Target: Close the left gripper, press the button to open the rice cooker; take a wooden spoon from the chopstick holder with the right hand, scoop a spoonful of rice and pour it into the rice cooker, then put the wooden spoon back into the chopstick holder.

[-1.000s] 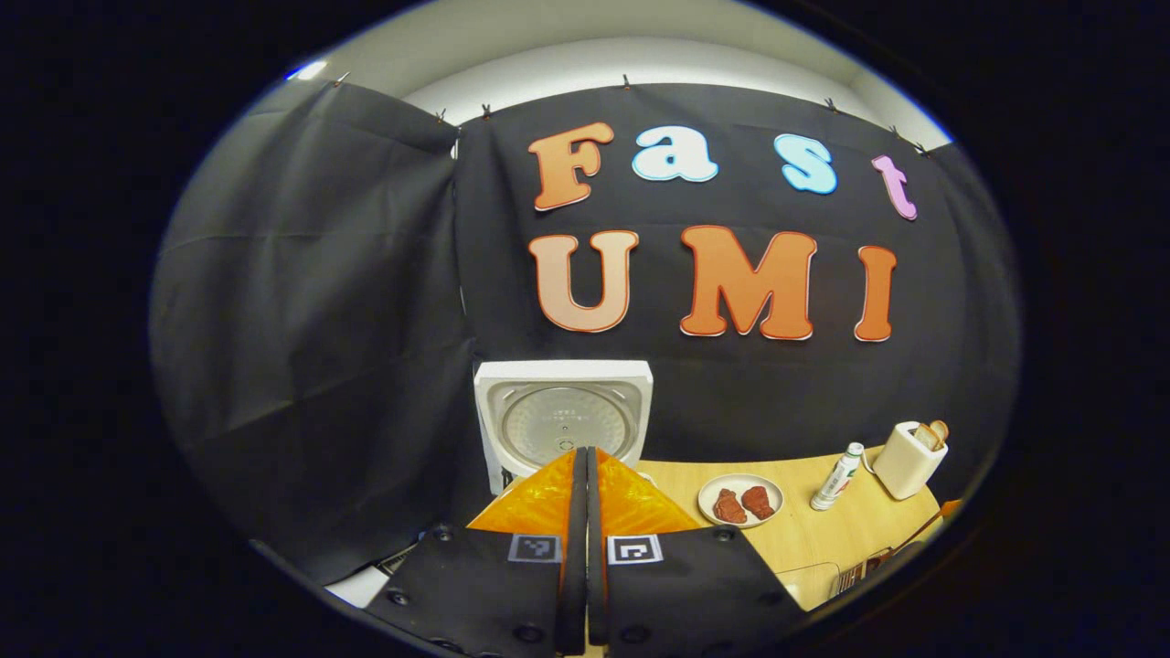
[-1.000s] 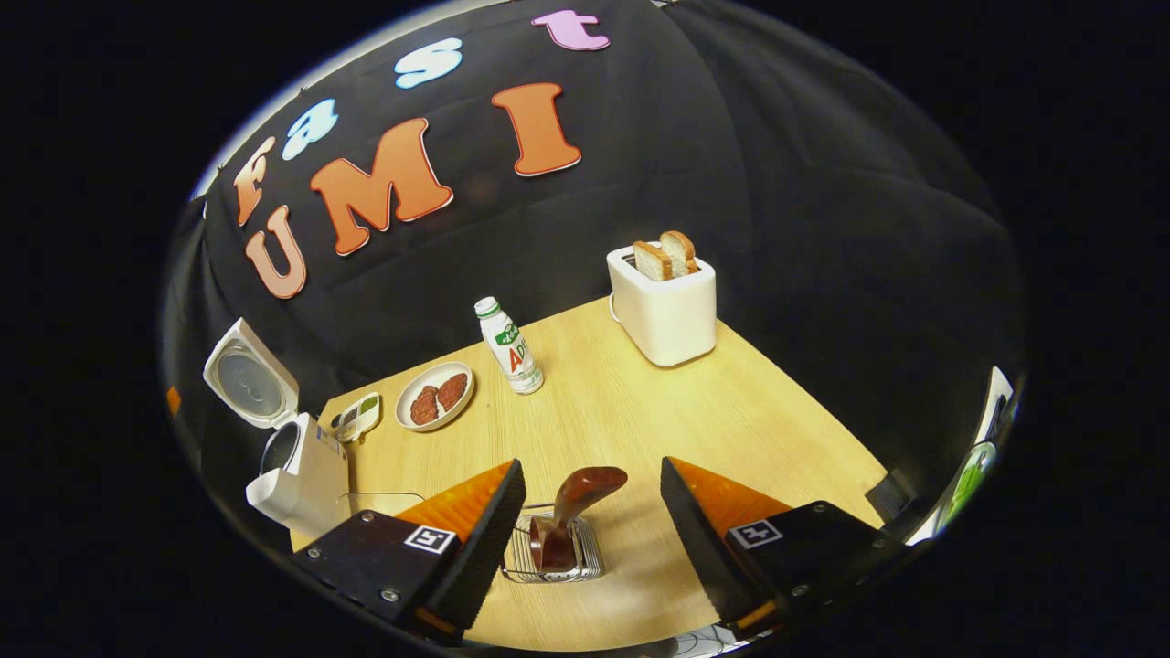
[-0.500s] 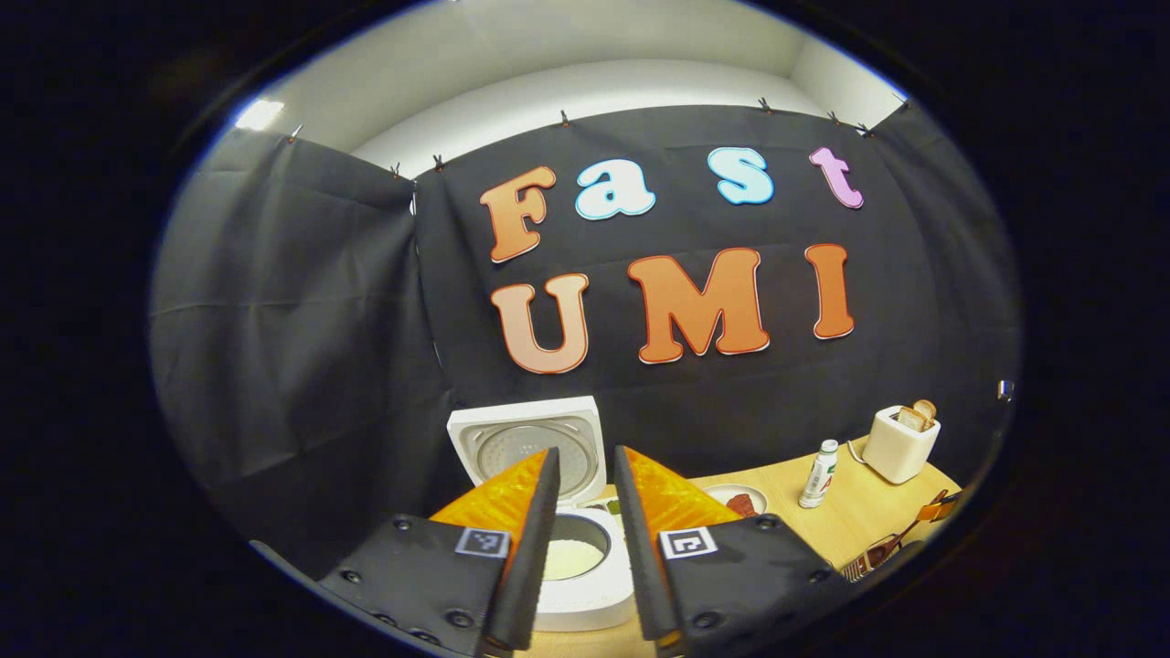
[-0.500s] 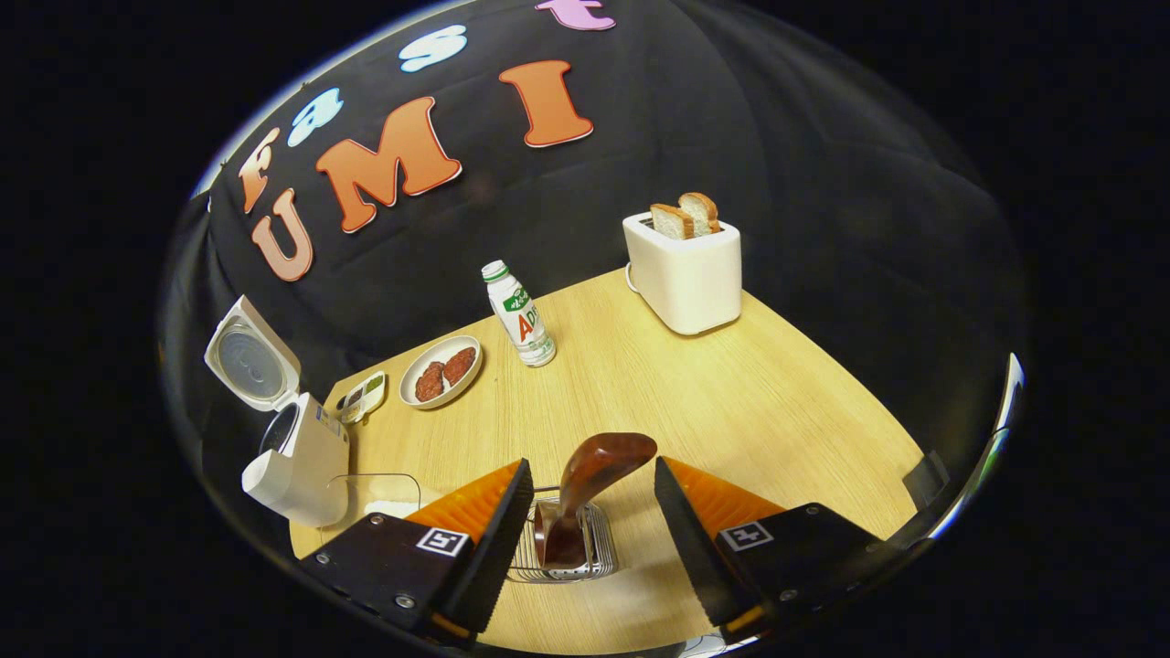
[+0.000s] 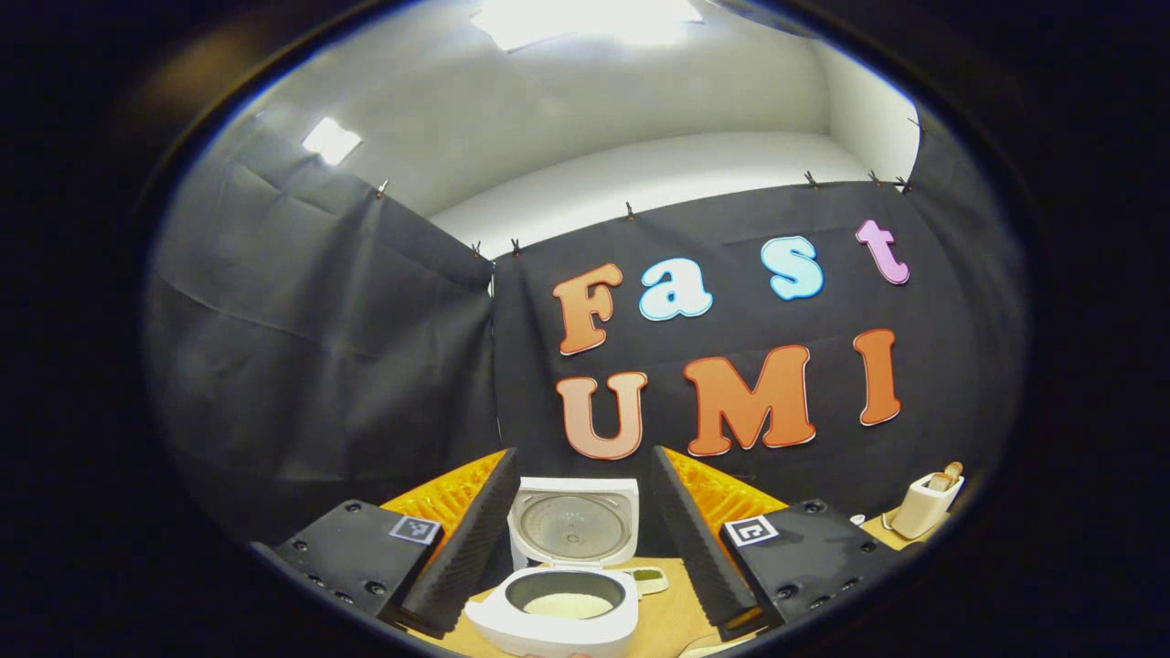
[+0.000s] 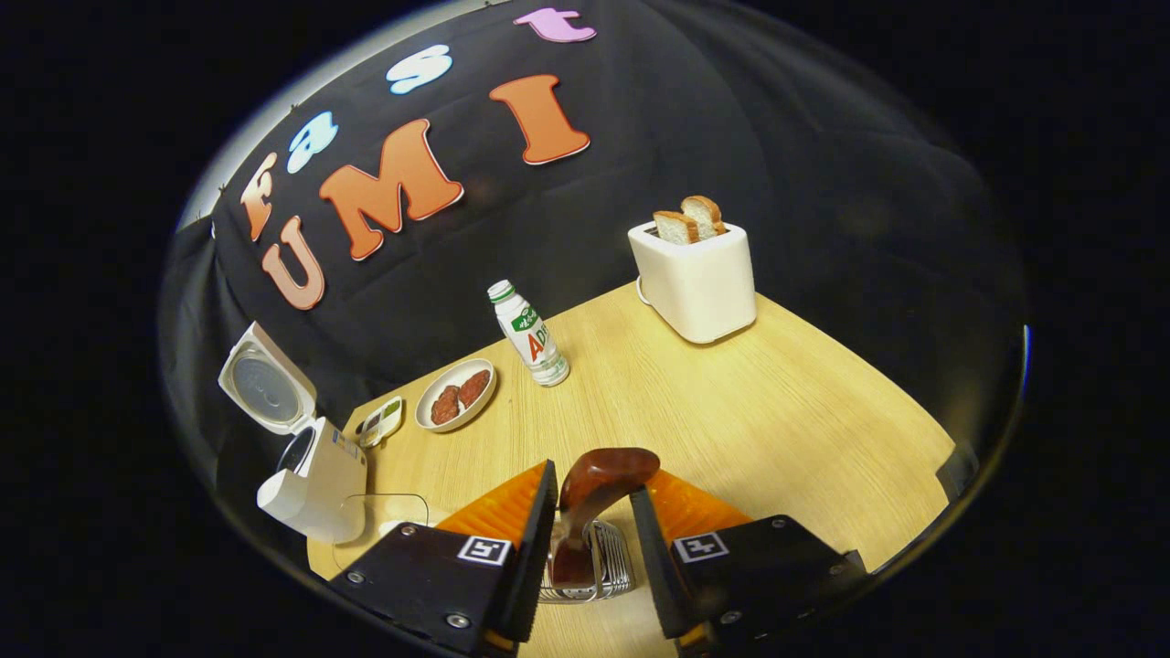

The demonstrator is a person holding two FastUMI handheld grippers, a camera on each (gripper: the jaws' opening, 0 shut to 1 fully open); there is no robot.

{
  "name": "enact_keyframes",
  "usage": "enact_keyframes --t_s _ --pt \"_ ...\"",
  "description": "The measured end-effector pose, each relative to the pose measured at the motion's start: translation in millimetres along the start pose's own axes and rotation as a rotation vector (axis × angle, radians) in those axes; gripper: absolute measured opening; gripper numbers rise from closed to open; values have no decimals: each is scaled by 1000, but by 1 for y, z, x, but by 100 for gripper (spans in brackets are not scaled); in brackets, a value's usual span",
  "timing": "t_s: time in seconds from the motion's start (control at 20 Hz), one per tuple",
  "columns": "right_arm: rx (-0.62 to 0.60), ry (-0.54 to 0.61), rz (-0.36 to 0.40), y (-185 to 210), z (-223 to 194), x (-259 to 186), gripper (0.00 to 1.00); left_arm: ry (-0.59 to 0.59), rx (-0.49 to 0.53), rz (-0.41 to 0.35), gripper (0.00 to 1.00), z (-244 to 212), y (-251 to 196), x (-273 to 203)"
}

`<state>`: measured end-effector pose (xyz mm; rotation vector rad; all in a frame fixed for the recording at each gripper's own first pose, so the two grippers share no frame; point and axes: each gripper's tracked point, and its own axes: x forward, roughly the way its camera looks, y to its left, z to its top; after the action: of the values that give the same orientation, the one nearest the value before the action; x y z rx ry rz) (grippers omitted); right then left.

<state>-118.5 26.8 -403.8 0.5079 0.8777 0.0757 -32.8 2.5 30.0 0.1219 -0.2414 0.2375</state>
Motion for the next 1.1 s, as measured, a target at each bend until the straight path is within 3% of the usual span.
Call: enact_keyframes --t_s 0.3,0.35,0.4,0.5,0.75,1.1 --pt "17 7 86 20 -4 2 30 138 -118 8 99 -20 -14 -12" --pt "18 18 93 23 -6 3 32 151 -116 -3 99 -22 -18 -14" --pt "26 20 98 25 -5 4 23 167 -122 -26 99 -24 -23 -15" --pt "19 36 94 28 -5 7 19 209 -153 -68 99 -30 -32 -22" --pt "18 56 31 30 -1 -6 15 304 -163 -110 98 -56 -24 -19" --pt "40 -137 -41 71 59 -58 15 396 -151 -146 99 -93 27 12"
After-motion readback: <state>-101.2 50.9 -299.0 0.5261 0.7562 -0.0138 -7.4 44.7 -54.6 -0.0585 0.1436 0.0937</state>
